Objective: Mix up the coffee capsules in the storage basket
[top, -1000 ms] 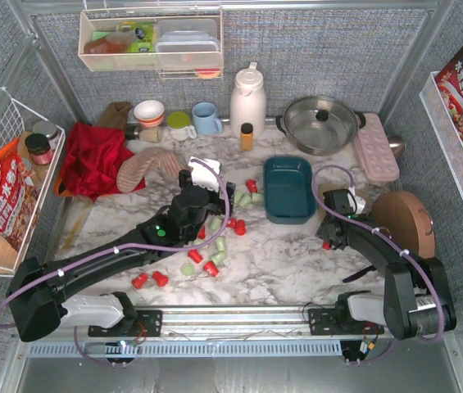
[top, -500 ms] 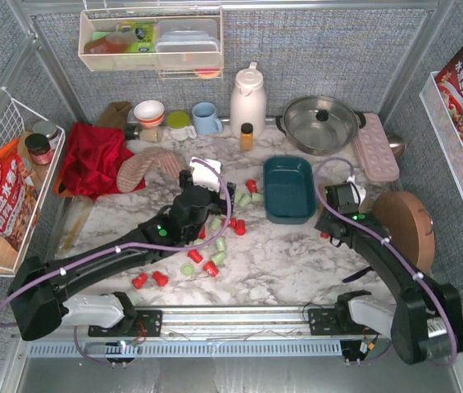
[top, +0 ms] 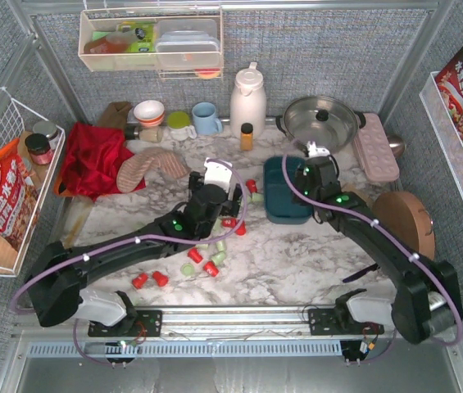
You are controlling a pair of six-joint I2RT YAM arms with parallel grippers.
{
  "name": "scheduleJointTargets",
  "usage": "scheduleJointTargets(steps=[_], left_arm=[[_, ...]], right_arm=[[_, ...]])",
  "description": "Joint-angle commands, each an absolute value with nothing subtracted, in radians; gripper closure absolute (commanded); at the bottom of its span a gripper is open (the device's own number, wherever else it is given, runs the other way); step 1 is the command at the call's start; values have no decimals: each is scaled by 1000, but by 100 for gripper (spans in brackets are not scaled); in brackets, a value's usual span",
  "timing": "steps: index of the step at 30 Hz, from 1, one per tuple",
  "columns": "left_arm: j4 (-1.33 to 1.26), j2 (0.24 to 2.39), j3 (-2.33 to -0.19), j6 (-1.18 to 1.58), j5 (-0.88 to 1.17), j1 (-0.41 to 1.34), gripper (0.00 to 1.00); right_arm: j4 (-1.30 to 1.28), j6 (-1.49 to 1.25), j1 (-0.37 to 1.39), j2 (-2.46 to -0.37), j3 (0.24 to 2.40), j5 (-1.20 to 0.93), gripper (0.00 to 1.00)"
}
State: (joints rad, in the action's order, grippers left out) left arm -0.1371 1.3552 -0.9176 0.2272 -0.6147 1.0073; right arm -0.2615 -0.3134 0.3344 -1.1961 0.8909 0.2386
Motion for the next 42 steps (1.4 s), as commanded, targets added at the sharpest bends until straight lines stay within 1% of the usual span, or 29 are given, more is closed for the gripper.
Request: scheduleJointTargets(steps=[1,5,6,9,13,16,23,30,37,42], left_arm=[[-91,1405,-952,267,-664,999,1],[-51,1463,-974,303,-625,965,0],[-35,1481,-985,311,-610,953,0],[6,1538,-1014,329,-569,915,0],[53,1608,-1055,354,-497,854,0],[106,1674,-1097,342,-446,813,1],[165,1792,-1155,366,-297,758,9],[158,1837,-1166,353,-201,757,9],[190,1873,-1190,322,-163,755,9],[257,1930,-1240,292,-124,755,21]], right_arm=[[-93,-223,341,-1307,906,121,56],[-22,-187,344,-1380,900,130,51],[-14,-179,344,-1391,902,130,47],[4,-163,344,-1413,901,128,41],[6,-148,345,-1428,903,115,36],[5,-139,349,-1419,895,96,36],[15,-150,365,-1380,859,77,36],[13,-139,381,-1380,848,88,37],[-8,-118,396,-1385,861,90,37],[-19,-111,399,-1384,867,89,37]])
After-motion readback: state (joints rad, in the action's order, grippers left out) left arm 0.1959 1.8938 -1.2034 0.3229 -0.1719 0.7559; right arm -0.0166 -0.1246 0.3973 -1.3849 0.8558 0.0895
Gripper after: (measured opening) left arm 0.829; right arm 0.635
